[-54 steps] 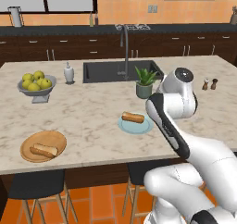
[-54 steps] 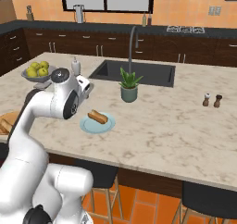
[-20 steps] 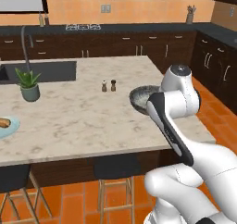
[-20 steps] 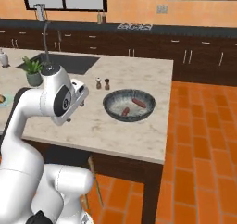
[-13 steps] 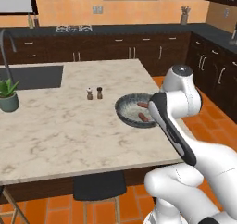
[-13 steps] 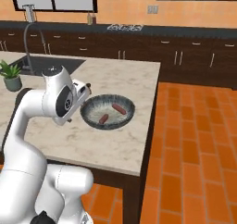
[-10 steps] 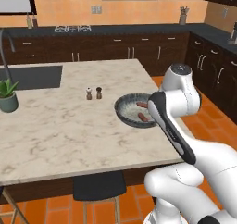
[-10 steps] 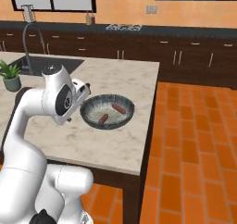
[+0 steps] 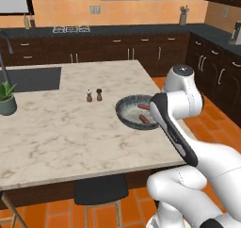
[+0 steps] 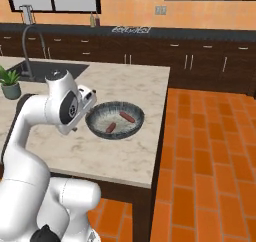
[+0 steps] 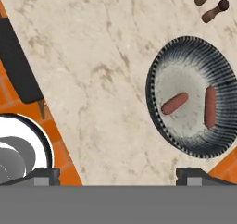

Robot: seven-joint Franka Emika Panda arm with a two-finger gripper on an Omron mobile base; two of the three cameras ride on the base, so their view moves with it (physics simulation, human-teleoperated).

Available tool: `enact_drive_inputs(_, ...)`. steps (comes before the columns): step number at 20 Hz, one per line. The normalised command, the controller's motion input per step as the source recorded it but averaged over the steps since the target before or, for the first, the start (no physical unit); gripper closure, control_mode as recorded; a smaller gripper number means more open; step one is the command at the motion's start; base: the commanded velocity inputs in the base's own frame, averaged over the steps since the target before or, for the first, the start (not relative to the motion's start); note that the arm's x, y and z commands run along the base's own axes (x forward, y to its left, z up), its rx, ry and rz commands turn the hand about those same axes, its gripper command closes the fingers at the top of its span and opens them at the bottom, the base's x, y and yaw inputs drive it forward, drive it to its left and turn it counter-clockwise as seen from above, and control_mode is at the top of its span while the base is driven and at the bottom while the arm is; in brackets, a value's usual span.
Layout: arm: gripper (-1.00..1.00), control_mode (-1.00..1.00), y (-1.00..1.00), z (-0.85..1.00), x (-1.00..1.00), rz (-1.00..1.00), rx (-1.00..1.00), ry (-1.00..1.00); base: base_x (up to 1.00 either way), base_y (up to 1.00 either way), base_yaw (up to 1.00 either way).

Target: Place one bun and one sausage from the bowl on each plate.

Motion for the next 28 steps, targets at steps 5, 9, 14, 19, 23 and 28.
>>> enact_drive_inputs(5, -1.00, -1.00, -0.54, -0.07, 0.62, -0.09, 0.19, 0.19, 0.00, 0.00, 0.00)
enact_drive_inputs(9, -1.00, -1.00, 0.17, -0.25, 0.70, -0.49, 0.16, 0.21, 0.00, 0.00, 0.00)
enact_drive_inputs(14, -1.00, -1.00, 0.44, -0.51, 0.92, -0.51, -0.01, 0.15, 0.00, 0.00, 0.00)
enact_drive_inputs(19, -1.00, -1.00, 0.07, -0.53, 1.00, -0.41, 0.03, 0.18, 0.00, 0.00, 0.00)
enact_drive_inputs(23, -1.00, -1.00, -0.39, -0.14, 0.78, -0.30, 0.13, 0.18, 0.00, 0.00, 0.00)
enact_drive_inputs(28, -1.00, -1.00, -0.17, -0.28, 0.17, -0.07, 0.01, 0.05, 0.00, 0.00, 0.00)
